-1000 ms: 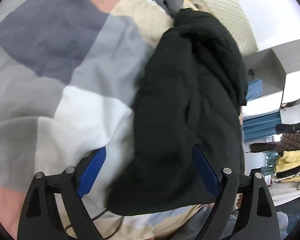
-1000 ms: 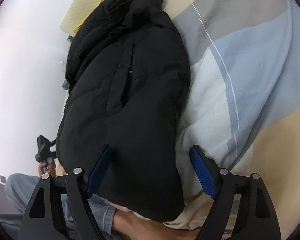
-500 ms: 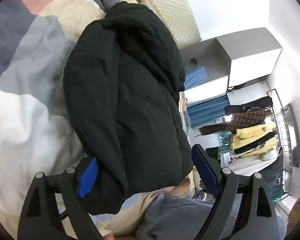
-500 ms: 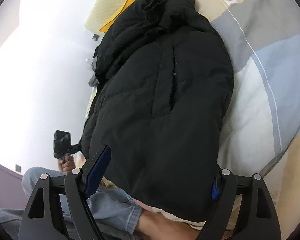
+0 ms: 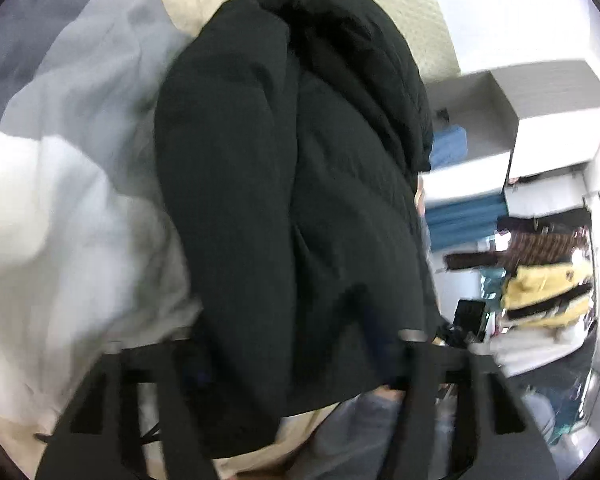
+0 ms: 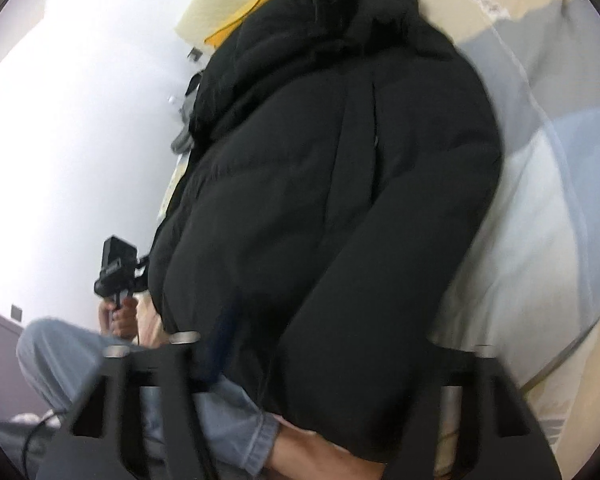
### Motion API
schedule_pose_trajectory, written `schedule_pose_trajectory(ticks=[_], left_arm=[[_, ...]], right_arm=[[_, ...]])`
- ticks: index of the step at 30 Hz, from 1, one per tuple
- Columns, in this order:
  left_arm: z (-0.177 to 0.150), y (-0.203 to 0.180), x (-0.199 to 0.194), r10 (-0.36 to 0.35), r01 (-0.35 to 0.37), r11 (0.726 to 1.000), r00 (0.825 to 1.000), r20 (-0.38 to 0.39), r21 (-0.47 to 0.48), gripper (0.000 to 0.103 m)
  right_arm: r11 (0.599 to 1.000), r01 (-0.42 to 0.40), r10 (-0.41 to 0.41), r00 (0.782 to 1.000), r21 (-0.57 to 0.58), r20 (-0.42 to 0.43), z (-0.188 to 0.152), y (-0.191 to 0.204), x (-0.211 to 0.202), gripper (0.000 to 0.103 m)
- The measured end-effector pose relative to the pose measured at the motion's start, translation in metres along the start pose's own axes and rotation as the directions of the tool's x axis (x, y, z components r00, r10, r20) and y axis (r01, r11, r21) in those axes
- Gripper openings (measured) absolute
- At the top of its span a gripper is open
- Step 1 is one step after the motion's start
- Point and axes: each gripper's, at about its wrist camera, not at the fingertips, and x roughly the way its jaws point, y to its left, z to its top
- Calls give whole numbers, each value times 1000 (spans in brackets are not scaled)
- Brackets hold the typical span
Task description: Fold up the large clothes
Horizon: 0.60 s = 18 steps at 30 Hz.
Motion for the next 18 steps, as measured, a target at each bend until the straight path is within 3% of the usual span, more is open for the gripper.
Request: schedule_pose_trajectory(ticks=[1,4,10,18], left_arm=[[2,-3,-2,-8,8,1000,1000,10,-8,30],[11,-18,-3,-2,3,1000,999,36,-13,18],[32,-80,-33,-49,41,997,987,154,58,8],[47,-135,-88,-76,56,995,958,278,80,6]], right_arm=[[1000,29,-29,999,4,20,6,2,-6,21],[999,34,-33,997,-10,72,16,14,-22,16],[997,43,-28,978,-68,207,46,61,-74,14],[995,11,24,939,-101,343,62,113,-129,13]])
